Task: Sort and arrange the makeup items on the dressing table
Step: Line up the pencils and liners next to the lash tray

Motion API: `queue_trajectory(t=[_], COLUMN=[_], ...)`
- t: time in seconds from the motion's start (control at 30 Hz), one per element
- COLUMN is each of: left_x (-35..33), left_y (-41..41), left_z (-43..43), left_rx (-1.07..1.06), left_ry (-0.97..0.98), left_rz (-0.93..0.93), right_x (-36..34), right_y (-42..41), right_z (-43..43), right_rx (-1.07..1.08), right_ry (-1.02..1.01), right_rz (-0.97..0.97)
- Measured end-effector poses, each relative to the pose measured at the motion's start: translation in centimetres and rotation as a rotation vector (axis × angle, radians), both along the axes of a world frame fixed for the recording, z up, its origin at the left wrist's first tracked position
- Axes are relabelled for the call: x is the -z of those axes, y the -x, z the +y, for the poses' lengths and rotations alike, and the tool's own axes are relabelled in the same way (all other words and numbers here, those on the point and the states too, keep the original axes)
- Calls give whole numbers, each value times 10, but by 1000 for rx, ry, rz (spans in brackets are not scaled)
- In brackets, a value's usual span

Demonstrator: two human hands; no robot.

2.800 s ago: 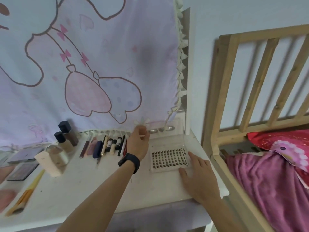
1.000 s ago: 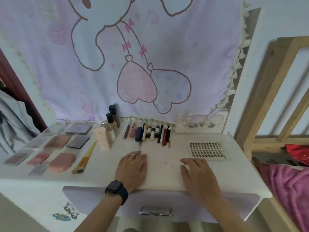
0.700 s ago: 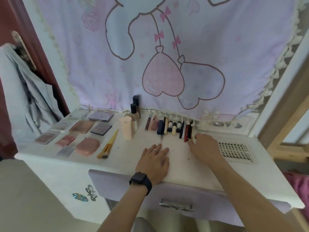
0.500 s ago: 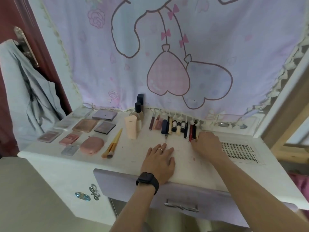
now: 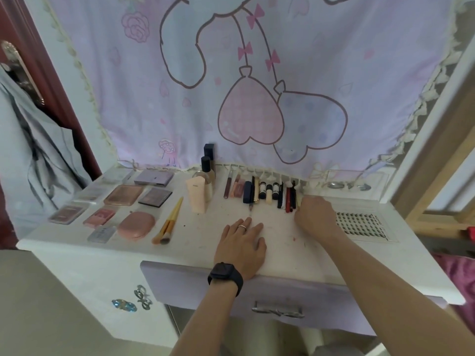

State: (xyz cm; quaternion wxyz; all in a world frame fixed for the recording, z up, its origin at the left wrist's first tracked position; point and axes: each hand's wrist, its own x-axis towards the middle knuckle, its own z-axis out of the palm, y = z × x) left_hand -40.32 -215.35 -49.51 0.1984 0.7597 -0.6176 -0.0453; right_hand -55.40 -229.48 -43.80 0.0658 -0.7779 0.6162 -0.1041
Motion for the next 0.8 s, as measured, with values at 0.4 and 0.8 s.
queue_trajectory(t=[0.4, 0.8], left_x=[-1, -18], left_y=[0, 0], left_z=[0, 1], left_rx=[-9, -38], left_ry=[19, 81], left_rz=[-17, 357], right_x=[3, 18], right_y=[33, 62], right_z=[13, 88], right_rx=[61, -176], right_ry=[-86, -249], right_rz=[-115, -661])
